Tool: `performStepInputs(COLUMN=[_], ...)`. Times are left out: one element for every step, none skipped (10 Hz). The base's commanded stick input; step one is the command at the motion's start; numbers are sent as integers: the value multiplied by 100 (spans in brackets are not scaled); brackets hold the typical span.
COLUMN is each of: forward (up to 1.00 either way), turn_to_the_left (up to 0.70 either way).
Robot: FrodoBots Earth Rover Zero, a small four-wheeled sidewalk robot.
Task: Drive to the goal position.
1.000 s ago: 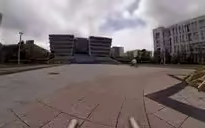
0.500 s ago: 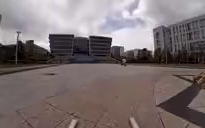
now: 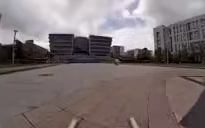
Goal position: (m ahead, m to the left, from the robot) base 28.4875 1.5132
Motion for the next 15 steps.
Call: performStepInputs(forward=[100, 100, 100, 100, 100, 100, 100, 100, 100, 100, 100, 100, 100, 100, 100], turn_to_the_left=[0, 0, 0, 0, 0, 0, 0, 0, 0, 0, 0, 0, 0, 0, 0])
